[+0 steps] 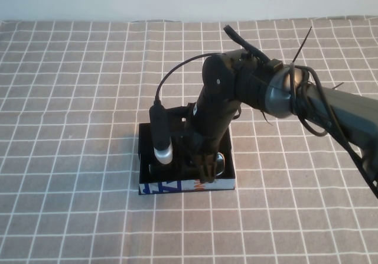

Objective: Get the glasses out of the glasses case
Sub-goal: Pick up the glasses from the glasses case

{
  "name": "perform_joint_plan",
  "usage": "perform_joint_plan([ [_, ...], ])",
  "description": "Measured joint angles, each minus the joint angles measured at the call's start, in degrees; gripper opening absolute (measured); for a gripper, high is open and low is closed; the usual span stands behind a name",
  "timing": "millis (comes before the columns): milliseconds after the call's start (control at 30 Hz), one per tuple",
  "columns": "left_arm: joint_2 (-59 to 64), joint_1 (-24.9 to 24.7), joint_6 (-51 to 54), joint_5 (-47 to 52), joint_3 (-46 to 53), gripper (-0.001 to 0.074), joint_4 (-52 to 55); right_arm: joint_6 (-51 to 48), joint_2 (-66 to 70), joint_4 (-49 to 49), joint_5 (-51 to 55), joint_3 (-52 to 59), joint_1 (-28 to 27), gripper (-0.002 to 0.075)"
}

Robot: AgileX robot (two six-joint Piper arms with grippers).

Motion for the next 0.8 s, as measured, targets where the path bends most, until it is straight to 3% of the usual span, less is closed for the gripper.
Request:
perform_joint_plan([
  [267, 0.0, 0.0, 0.0, 0.0, 0.0, -0.0005, 0.0, 0.0, 0.6, -0.1, 0.0, 0.0, 0.0, 0.0286],
  [367, 0.0, 0.0, 0.0, 0.0, 0.0, -0.0004, 0.0, 0.0, 0.7, -0.1, -0.1, 0.0, 0.0, 0.0227],
  [533, 0.0, 0.0, 0.0, 0.0, 0.0, -0.0004, 0.0, 0.1, 0.7, 0.1, -0.1, 0.0, 0.0, 0.0065],
  [800, 0.0, 0.0, 0.0, 0.0, 0.0, -0.0004, 0.0, 2.5, -0.9, -0.1, 0.5, -0.6, 0.0, 0.006],
])
